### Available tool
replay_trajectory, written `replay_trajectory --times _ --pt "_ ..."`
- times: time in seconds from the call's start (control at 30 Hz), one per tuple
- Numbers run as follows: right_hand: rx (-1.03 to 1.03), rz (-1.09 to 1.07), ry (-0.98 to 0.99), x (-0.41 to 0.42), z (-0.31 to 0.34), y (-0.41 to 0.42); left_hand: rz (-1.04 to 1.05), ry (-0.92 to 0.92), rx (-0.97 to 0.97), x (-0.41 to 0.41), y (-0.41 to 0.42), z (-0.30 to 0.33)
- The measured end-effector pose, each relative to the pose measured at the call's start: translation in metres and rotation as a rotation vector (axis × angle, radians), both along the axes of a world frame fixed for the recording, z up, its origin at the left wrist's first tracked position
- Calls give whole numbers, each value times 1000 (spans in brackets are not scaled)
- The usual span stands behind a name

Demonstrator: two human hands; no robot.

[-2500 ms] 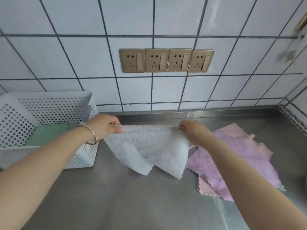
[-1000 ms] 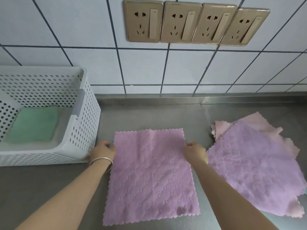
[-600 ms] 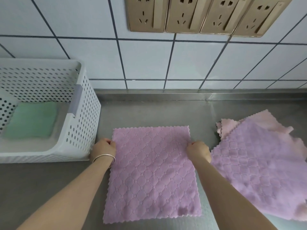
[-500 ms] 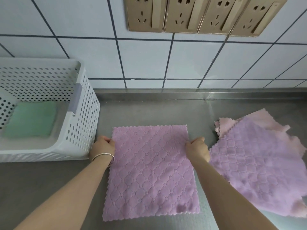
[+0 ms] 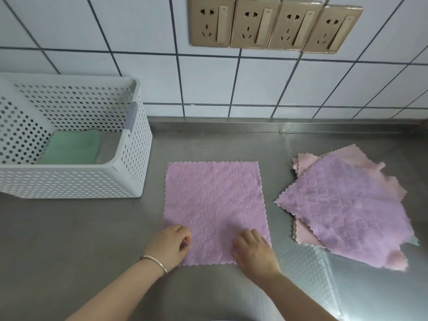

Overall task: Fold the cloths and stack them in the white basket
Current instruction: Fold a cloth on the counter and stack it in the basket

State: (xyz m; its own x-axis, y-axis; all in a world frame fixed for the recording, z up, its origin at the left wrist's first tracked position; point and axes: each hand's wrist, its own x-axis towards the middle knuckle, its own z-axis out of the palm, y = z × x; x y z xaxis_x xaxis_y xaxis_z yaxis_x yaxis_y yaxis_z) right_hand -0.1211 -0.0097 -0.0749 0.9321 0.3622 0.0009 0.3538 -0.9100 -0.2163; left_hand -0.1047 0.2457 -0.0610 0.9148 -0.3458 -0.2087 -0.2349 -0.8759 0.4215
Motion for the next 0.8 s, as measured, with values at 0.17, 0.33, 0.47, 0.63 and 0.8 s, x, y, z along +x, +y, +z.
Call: replay_trajectory --times 0.17,0.33,0.47,0.63,0.8 --pt "38 -10 -25 -15 2 -15 -135 -108 155 -26 6 4" --pt "-35 16 -61 -18 4 -19 -147 -217 141 -34 11 -3" --pt "-132 -110 -17 -11 9 -22 -37 -253 40 -30 19 -14" --pt "-113 -168 81 -2 15 -41 114 -116 -166 -25 31 -17" --pt "-152 -154 234 3 43 -53 82 120 2 -22 33 18"
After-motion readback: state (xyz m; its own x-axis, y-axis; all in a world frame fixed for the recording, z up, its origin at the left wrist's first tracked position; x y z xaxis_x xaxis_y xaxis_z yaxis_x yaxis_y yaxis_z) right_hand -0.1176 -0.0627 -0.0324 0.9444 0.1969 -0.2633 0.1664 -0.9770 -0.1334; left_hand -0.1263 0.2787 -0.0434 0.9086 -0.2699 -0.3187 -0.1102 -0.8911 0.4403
